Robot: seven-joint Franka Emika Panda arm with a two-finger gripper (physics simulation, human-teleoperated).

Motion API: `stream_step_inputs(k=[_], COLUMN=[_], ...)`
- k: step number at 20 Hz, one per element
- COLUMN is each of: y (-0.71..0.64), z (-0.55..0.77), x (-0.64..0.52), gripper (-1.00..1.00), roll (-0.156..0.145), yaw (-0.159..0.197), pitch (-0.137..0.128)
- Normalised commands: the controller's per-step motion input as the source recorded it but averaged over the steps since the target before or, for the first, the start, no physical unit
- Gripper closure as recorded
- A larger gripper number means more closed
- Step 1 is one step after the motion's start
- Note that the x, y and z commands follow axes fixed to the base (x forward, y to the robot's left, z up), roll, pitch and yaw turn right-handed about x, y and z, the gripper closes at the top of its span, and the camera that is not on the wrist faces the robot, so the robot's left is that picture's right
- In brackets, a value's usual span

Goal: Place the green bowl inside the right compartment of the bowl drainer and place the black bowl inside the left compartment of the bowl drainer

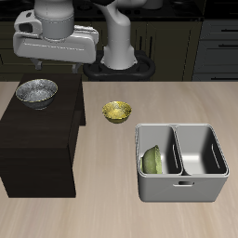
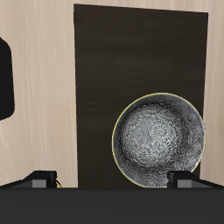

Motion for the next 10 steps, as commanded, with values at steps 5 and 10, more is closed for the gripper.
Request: stream_step_inputs(k=[5,10], y=[-0.02,-0.06], z=[-0.2,-0.27], x=[-0.04,0.0], gripper=[-1.0,-1.0], roll=[-0.009,-0.013], yaw=[0.002,-0.014], pitch=[0.011,0.024])
